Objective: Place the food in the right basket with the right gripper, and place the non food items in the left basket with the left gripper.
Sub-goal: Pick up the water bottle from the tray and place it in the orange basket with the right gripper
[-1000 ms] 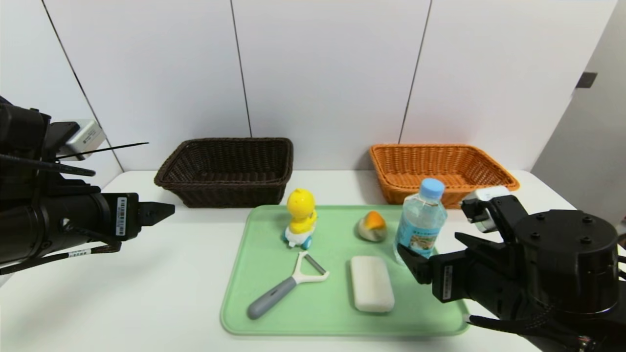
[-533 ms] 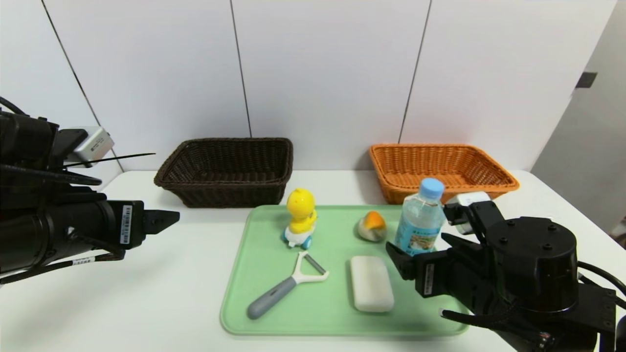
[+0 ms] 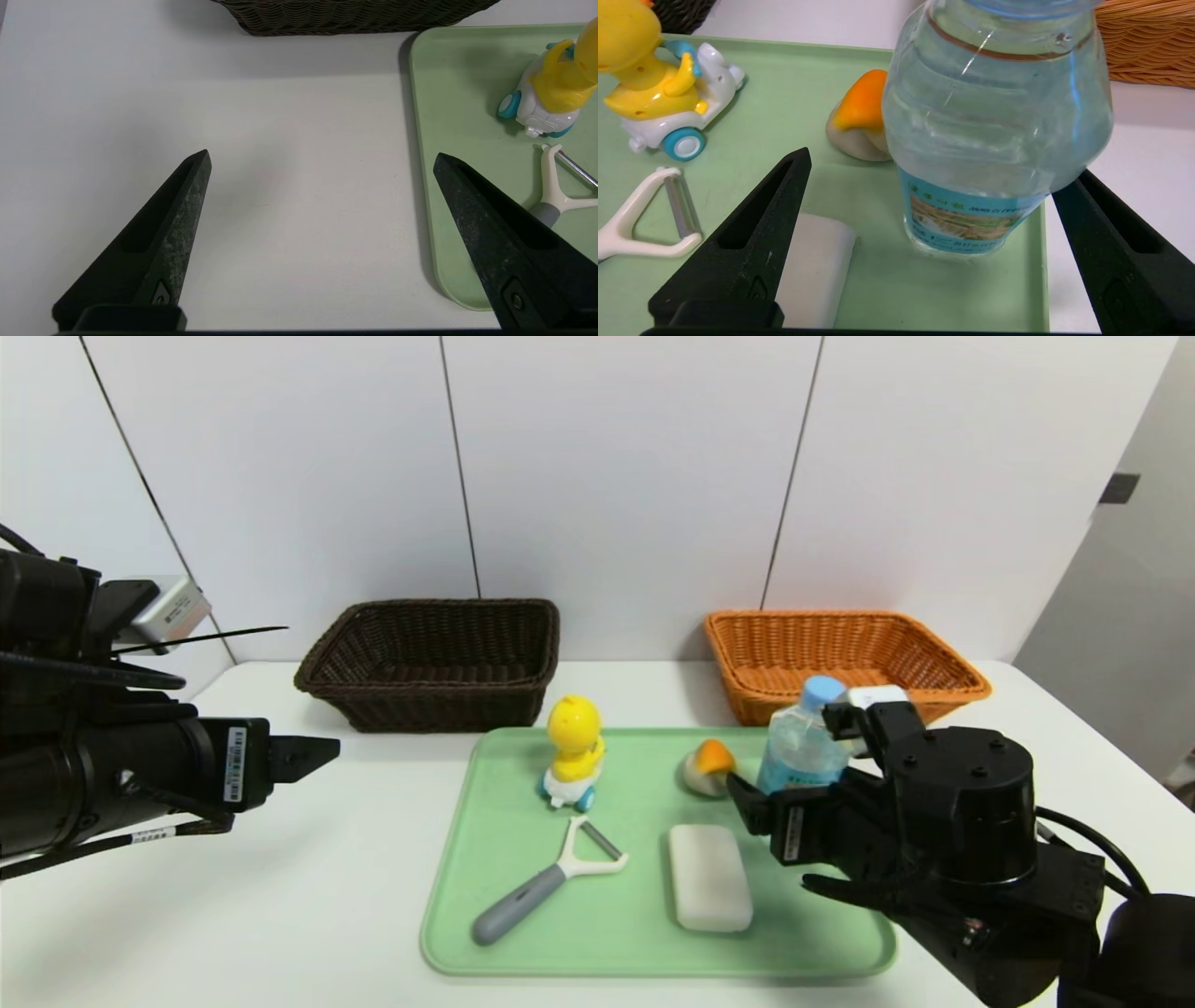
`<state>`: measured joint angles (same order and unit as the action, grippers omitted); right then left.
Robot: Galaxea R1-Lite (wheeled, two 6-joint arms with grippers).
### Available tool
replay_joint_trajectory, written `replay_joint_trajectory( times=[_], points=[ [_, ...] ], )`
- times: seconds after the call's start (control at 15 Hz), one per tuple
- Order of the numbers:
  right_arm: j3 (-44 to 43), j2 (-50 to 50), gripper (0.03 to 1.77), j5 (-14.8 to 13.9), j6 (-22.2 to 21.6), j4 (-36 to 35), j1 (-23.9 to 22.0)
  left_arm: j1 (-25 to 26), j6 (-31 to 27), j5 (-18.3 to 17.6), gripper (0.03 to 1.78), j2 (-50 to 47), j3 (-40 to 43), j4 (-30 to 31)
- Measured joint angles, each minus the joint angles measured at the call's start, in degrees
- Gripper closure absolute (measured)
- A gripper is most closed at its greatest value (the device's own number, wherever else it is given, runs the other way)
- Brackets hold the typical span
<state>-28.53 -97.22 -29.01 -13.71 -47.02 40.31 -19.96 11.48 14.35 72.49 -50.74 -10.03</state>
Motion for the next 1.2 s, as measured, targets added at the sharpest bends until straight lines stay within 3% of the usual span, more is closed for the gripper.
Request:
replay_joint_trajectory(
  times=[0.33, 1.2],
  points=[
    [-2.43, -4.4, 0.1, -0.01, 0.18, -3.63, -0.82, -0.05, -0.05, -0.22, 0.12, -0.13, 0.27, -0.02],
    [-6.39, -10.34, 0.09, 0.05, 0.62, -5.24, -4.85, 0.01, 0.01, -0.4, 0.12, 0.04, 0.3, 0.04]
  ],
)
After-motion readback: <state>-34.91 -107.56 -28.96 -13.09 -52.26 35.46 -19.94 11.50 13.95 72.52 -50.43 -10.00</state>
